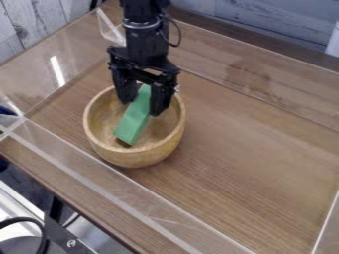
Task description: Remove the green block from inside the brown bowl and put it on the table
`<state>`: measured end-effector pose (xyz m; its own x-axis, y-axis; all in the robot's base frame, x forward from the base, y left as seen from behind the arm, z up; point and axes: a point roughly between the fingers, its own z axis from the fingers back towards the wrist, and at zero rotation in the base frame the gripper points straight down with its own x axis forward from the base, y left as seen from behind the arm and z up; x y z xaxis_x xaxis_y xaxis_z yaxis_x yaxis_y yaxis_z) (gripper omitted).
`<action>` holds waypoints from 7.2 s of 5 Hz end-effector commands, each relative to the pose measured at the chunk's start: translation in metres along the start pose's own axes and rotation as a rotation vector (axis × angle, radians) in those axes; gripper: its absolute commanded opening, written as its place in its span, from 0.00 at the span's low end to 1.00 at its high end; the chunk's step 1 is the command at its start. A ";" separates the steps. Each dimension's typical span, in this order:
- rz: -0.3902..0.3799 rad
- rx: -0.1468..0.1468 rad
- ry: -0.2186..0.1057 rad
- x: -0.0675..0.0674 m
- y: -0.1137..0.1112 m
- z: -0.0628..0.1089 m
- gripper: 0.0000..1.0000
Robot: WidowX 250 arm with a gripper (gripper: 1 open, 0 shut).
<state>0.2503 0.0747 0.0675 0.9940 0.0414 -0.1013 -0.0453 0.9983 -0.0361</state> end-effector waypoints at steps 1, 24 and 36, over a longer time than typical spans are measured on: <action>0.010 0.002 -0.038 0.007 0.003 0.009 1.00; -0.017 -0.072 -0.099 0.026 -0.076 0.056 0.00; -0.123 -0.080 -0.014 0.007 -0.128 -0.036 0.00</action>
<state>0.2513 -0.0541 0.0289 0.9911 -0.0745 -0.1102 0.0611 0.9909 -0.1203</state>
